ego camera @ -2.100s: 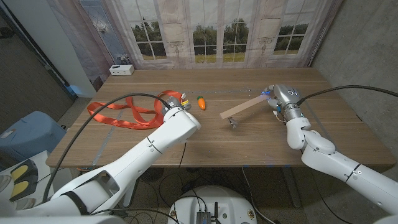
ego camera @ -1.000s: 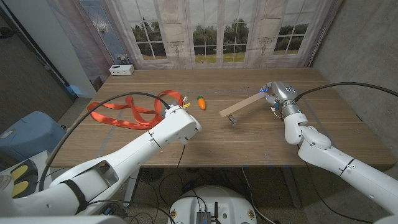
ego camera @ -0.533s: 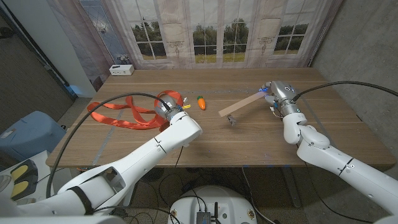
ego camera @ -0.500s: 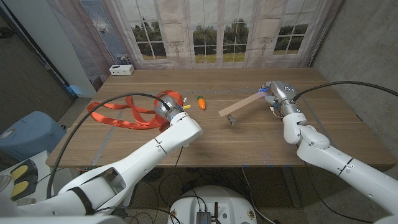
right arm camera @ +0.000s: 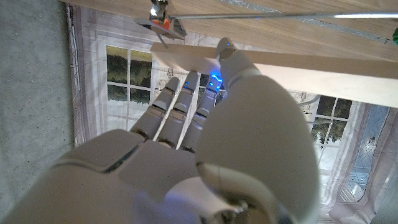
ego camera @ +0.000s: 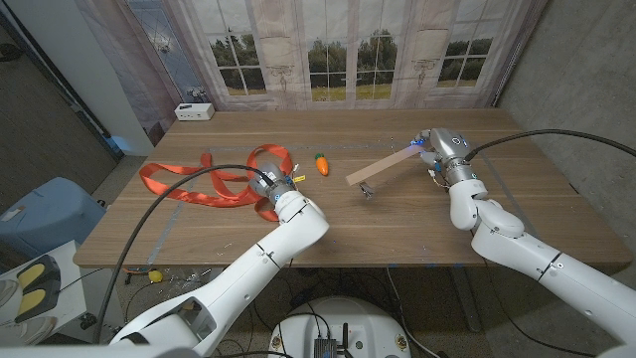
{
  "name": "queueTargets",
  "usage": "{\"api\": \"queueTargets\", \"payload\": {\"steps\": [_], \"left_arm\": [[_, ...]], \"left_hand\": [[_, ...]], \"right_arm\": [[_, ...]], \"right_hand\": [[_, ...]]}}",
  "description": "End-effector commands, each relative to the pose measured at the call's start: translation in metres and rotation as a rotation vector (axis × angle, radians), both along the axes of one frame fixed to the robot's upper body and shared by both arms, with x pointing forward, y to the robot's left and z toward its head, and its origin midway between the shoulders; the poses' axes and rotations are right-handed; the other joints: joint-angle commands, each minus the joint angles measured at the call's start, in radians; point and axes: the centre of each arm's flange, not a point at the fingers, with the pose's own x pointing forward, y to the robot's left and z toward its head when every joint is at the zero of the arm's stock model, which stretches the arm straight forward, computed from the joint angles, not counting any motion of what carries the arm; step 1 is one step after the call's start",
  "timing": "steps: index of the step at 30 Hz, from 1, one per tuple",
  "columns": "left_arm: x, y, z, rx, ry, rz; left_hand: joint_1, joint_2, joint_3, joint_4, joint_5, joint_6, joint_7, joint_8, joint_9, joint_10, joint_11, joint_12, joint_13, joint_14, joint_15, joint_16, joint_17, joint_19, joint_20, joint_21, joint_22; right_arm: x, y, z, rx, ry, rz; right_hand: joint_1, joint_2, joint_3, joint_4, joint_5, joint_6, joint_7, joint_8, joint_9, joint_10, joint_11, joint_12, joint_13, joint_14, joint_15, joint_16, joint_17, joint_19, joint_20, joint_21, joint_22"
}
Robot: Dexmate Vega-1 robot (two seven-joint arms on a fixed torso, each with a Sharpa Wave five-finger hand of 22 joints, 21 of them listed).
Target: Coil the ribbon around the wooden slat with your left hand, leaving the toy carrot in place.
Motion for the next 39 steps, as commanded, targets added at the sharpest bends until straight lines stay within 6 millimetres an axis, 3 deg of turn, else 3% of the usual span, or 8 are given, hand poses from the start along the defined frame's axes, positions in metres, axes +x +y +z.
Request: {"api": "queueTargets", "payload": {"steps": [1,14,21,39], "left_arm": [[-0.035,0.019,0.060,0.225,-0.317,0.118],[-0.050,0.017,0.093,0.309,-0.458,0.141],[-0.059,0.027,0.114,0.318,-0.544,0.118],[-0.059,0.021,0.168,0.425,-0.677,-0.013]], "left_hand": [[0.025,0.083,-0.005,-0.004,0.011,0.183,-0.017,0.003,0.005,0.257,-0.239,0.039,0.059,0.201,-0.227,0.014,0.014,0.016,-0.027,0.020,0.002],[0.034,0.083,-0.008,-0.007,0.014,0.187,-0.020,-0.002,0.006,0.260,-0.241,0.038,0.072,0.209,-0.228,0.017,0.020,0.018,-0.031,0.043,0.003],[0.033,0.084,-0.010,-0.004,0.015,0.187,-0.024,-0.004,0.006,0.262,-0.243,0.037,0.077,0.209,-0.228,0.017,0.022,0.015,-0.034,0.050,0.002],[0.032,0.084,-0.013,-0.001,0.016,0.189,-0.030,-0.010,0.007,0.264,-0.248,0.035,0.090,0.209,-0.228,0.013,0.022,0.004,-0.042,0.068,0.000]], "right_arm": [[-0.005,0.005,-0.002,0.011,-0.014,0.017],[-0.008,0.006,-0.004,0.023,-0.025,0.008],[-0.011,0.008,-0.005,0.030,-0.047,-0.001],[-0.013,0.046,-0.005,0.090,-0.119,0.055]], "right_hand": [[0.002,0.016,0.003,0.008,0.004,0.076,0.037,0.009,0.104,0.109,0.022,0.119,0.131,0.009,-0.167,-0.007,0.006,0.002,-0.005,0.004,0.002],[0.003,0.017,0.003,0.008,0.005,0.076,0.037,0.010,0.103,0.110,0.021,0.120,0.131,0.009,-0.166,-0.013,0.008,0.002,-0.003,0.003,0.003],[-0.002,0.018,0.002,0.012,0.006,0.076,0.035,0.011,0.104,0.110,0.018,0.120,0.131,0.009,-0.161,-0.018,0.008,0.002,0.002,0.003,0.003],[-0.026,0.016,0.007,0.021,0.008,0.076,0.043,0.017,0.107,0.126,0.021,0.127,0.129,0.033,-0.146,-0.030,0.001,0.013,0.031,0.008,0.004]]}}
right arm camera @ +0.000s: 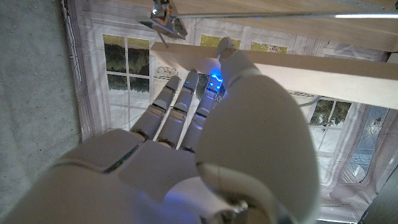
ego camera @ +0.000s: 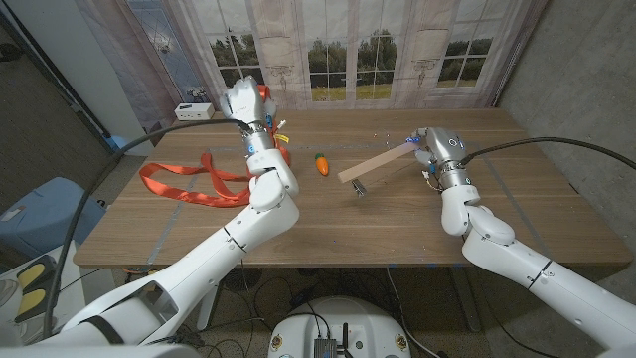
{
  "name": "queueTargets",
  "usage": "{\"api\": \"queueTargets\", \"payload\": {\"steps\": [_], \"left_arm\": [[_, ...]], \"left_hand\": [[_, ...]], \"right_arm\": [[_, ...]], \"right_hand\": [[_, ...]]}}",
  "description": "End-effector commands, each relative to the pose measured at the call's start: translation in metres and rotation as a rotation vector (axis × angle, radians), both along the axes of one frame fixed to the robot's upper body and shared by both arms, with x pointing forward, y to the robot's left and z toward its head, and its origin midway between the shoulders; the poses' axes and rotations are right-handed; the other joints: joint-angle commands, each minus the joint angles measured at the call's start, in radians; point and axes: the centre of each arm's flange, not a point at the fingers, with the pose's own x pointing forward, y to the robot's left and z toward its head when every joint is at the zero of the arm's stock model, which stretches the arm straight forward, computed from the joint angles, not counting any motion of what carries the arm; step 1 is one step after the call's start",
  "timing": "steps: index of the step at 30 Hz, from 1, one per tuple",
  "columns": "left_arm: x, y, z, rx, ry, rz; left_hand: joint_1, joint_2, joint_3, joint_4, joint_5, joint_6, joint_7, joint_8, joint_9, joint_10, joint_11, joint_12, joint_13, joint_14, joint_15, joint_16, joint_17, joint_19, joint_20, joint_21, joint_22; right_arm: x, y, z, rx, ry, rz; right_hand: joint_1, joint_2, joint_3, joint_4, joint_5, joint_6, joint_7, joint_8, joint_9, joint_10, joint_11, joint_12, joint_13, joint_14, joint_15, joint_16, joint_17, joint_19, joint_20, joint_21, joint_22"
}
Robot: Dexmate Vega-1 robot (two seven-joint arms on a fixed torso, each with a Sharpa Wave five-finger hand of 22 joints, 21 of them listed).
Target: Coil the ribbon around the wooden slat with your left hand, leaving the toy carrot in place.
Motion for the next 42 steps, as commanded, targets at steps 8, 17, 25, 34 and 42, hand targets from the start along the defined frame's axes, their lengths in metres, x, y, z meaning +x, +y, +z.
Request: {"api": "queueTargets", "payload": {"steps": [8,17,25,34,42], "left_arm": [[-0.002,-0.016,0.057,0.150,-0.122,-0.065],[-0.010,-0.029,0.078,0.209,-0.173,-0.050],[-0.019,-0.040,0.096,0.255,-0.209,-0.056],[-0.023,-0.060,0.108,0.317,-0.237,-0.094],[-0.028,-0.076,0.113,0.350,-0.262,-0.129]], "left_hand": [[0.031,0.085,0.000,0.003,0.006,0.148,-0.026,0.002,0.002,0.251,-0.259,-0.002,0.093,0.185,-0.228,-0.006,0.003,-0.009,-0.040,0.017,0.000],[0.030,0.086,-0.001,0.004,0.005,0.149,-0.031,0.002,0.007,0.251,-0.260,-0.004,0.100,0.185,-0.229,-0.008,0.005,-0.015,-0.041,0.026,-0.002],[0.030,0.086,-0.002,0.005,0.005,0.151,-0.034,0.000,0.007,0.253,-0.261,-0.005,0.105,0.187,-0.229,-0.008,0.006,-0.018,-0.043,0.034,-0.004],[0.030,0.085,-0.003,0.004,0.005,0.153,-0.036,-0.002,0.008,0.253,-0.262,-0.007,0.111,0.188,-0.230,-0.009,0.006,-0.021,-0.045,0.043,-0.007],[0.030,0.083,-0.005,0.003,0.004,0.155,-0.039,-0.004,0.008,0.256,-0.263,-0.009,0.116,0.190,-0.231,-0.009,0.007,-0.023,-0.048,0.052,-0.009]], "right_arm": [[0.002,0.042,0.001,0.070,-0.061,0.074],[0.008,0.063,0.003,0.126,-0.074,0.074],[0.015,0.085,0.003,0.155,-0.104,0.068],[0.021,0.111,0.004,0.178,-0.135,0.089],[0.024,0.131,0.008,0.176,-0.136,0.070]], "right_hand": [[-0.031,0.016,0.019,0.014,0.009,0.074,0.044,0.006,0.108,0.126,0.022,0.128,0.129,0.019,-0.139,-0.011,-0.002,0.007,0.009,0.008,0.004],[-0.040,0.016,0.024,0.016,0.011,0.074,0.046,0.009,0.111,0.124,0.020,0.130,0.132,0.023,-0.134,-0.019,-0.005,0.002,0.014,0.006,0.005],[-0.046,0.015,0.026,0.016,0.012,0.074,0.050,0.010,0.110,0.125,0.022,0.131,0.132,0.024,-0.133,-0.024,-0.004,-0.006,0.017,0.004,0.005],[-0.050,0.013,0.028,0.014,0.012,0.073,0.052,0.009,0.109,0.147,0.012,0.143,0.135,0.034,-0.132,-0.024,0.000,-0.008,0.022,0.003,0.005],[-0.055,0.010,0.031,0.013,0.011,0.081,0.058,0.010,0.104,0.155,0.014,0.146,0.130,0.061,-0.123,-0.018,0.002,-0.002,0.028,0.006,0.006]]}}
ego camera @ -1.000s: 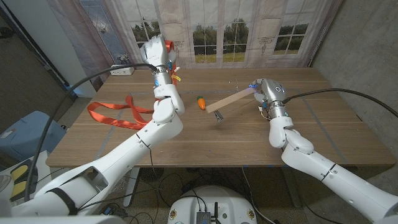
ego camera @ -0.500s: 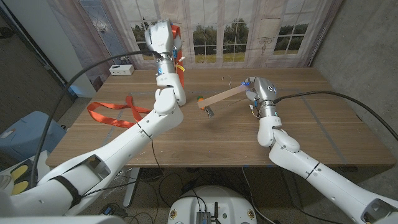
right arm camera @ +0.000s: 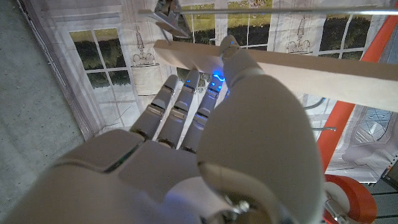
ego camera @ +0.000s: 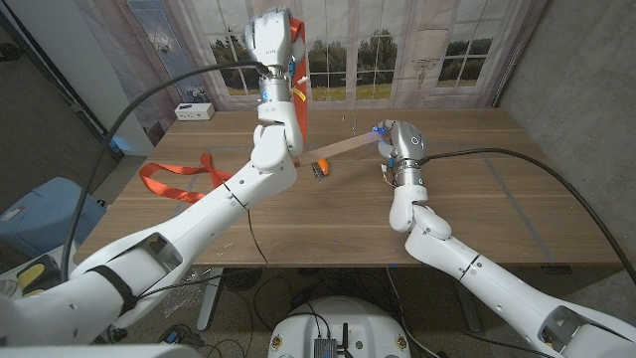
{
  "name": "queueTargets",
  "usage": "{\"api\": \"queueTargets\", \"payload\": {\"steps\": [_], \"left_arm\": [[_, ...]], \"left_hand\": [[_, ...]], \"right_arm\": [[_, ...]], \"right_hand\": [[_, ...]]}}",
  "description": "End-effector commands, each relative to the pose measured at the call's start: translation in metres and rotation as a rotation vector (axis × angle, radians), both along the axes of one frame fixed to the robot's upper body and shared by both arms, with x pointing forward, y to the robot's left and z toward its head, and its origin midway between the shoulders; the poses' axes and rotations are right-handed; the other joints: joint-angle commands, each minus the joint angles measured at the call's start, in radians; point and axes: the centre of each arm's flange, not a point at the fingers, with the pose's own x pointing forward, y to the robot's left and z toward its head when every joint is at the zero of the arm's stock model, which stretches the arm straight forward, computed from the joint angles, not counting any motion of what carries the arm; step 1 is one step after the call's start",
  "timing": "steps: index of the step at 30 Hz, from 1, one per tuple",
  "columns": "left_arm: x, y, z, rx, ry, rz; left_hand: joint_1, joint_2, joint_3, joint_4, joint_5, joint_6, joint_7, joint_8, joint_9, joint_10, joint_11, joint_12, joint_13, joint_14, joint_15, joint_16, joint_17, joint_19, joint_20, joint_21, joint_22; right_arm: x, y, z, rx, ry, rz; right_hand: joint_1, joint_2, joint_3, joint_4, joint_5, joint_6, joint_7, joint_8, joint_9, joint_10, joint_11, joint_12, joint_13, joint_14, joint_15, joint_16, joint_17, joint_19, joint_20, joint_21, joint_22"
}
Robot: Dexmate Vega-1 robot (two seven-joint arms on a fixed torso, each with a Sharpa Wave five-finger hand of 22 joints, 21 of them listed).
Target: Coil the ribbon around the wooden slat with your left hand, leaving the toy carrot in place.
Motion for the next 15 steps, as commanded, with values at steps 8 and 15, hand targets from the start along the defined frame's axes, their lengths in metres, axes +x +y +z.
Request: {"api": "queueTargets", "payload": {"steps": [8,15], "left_arm": [[-0.016,-0.031,0.009,0.083,-0.046,-0.062],[-0.028,-0.036,0.007,0.100,-0.062,-0.088]], "left_hand": [[0.055,0.060,0.004,0.003,0.005,0.155,-0.040,0.001,0.004,0.262,-0.259,0.004,0.050,0.183,-0.223,0.000,0.000,-0.011,-0.049,0.017,-0.003],[0.057,0.056,0.002,0.000,0.004,0.161,-0.041,0.001,0.005,0.266,-0.260,0.004,0.054,0.187,-0.226,0.001,0.001,-0.011,-0.051,0.024,-0.005]], "right_arm": [[0.012,0.041,0.007,0.034,-0.013,-0.058],[0.021,0.043,0.013,0.053,-0.019,-0.101]], "right_hand": [[-0.034,0.029,0.027,0.014,0.002,0.074,0.075,0.003,0.102,0.139,0.039,0.148,0.128,0.033,-0.110,0.011,0.011,0.008,0.016,0.003,0.006],[-0.034,0.027,0.030,0.011,0.002,0.075,0.078,0.002,0.100,0.142,0.043,0.149,0.125,0.037,-0.107,0.008,0.012,0.009,0.019,0.004,0.006]]}}
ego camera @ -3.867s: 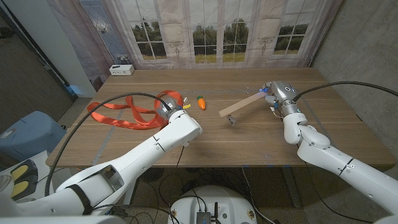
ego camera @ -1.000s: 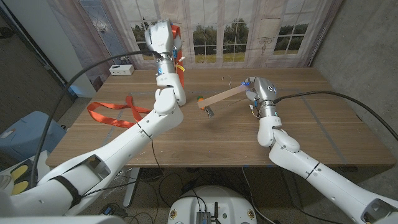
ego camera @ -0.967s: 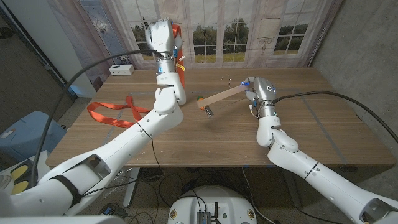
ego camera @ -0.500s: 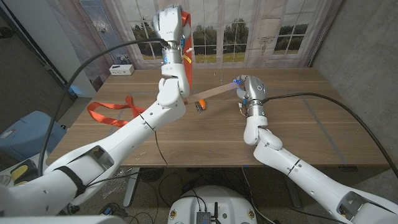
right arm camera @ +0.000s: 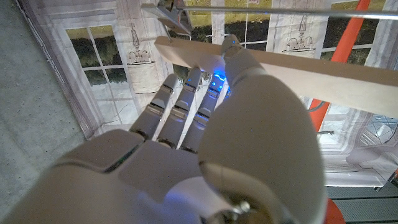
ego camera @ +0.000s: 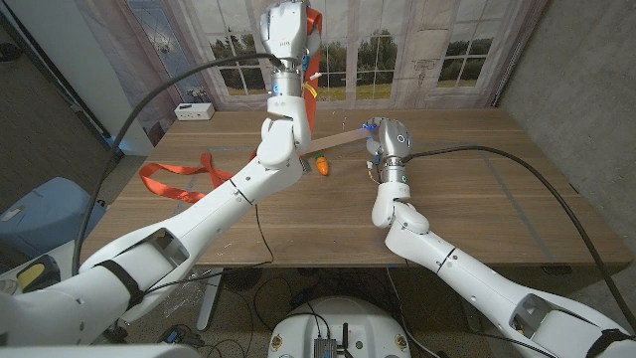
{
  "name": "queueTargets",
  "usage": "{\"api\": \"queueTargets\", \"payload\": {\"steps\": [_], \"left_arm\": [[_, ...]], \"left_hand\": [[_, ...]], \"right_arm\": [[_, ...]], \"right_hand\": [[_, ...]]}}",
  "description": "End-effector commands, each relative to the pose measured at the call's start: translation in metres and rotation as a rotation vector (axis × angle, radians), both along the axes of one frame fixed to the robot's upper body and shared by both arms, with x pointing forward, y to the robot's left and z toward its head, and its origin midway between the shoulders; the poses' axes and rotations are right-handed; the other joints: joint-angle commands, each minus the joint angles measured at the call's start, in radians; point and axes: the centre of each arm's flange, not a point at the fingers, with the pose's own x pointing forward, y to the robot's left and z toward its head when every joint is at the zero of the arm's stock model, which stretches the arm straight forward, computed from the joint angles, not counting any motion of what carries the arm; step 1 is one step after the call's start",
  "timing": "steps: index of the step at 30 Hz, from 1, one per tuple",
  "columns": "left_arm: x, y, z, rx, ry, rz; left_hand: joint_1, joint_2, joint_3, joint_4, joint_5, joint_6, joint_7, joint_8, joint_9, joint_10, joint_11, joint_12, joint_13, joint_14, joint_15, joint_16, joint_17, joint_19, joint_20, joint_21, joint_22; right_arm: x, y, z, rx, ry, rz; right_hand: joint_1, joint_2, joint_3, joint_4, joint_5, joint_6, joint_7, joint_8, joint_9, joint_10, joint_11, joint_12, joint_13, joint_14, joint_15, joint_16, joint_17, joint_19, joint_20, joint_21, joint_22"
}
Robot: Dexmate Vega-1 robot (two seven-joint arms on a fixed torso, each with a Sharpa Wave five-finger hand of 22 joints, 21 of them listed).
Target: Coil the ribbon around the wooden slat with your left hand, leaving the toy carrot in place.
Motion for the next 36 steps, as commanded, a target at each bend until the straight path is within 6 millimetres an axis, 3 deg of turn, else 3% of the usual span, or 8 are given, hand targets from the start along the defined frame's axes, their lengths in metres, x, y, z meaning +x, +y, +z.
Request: {"api": "queueTargets", "payload": {"steps": [1,15,36], "left_arm": [[-0.018,-0.013,-0.003,0.041,-0.030,-0.042],[-0.045,-0.019,-0.019,0.093,-0.060,-0.087],[-0.058,-0.034,-0.046,0.158,0.036,-0.259]], "left_hand": [[0.057,0.057,0.003,0.000,0.003,0.162,-0.042,0.004,0.005,0.266,-0.259,0.004,0.048,0.187,-0.225,0.003,0.001,-0.004,-0.055,0.011,-0.001],[0.061,0.054,-0.001,-0.003,-0.001,0.174,-0.042,0.003,0.005,0.279,-0.261,0.001,0.053,0.200,-0.226,0.005,-0.002,0.000,-0.059,0.031,-0.006],[0.066,0.053,-0.005,-0.004,-0.004,0.178,-0.039,-0.005,0.005,0.287,-0.262,-0.008,0.057,0.206,-0.226,0.002,-0.006,-0.003,-0.063,0.053,-0.014]], "right_arm": [[0.014,0.012,0.009,0.031,-0.005,-0.063],[0.036,0.009,0.014,0.078,0.034,-0.118],[0.042,0.014,0.026,0.148,0.044,-0.193]], "right_hand": [[-0.025,0.035,0.027,0.015,0.001,0.075,0.078,0.004,0.099,0.132,0.052,0.149,0.125,0.013,-0.101,0.002,0.002,0.005,0.003,0.004,0.001],[-0.025,0.033,0.031,0.011,0.001,0.073,0.080,0.002,0.098,0.130,0.052,0.149,0.122,0.016,-0.101,0.000,0.008,0.010,0.003,0.007,0.002],[-0.024,0.031,0.036,0.008,0.000,0.074,0.090,0.000,0.098,0.133,0.063,0.152,0.118,0.023,-0.092,-0.001,0.017,0.016,0.008,0.010,0.003]]}}
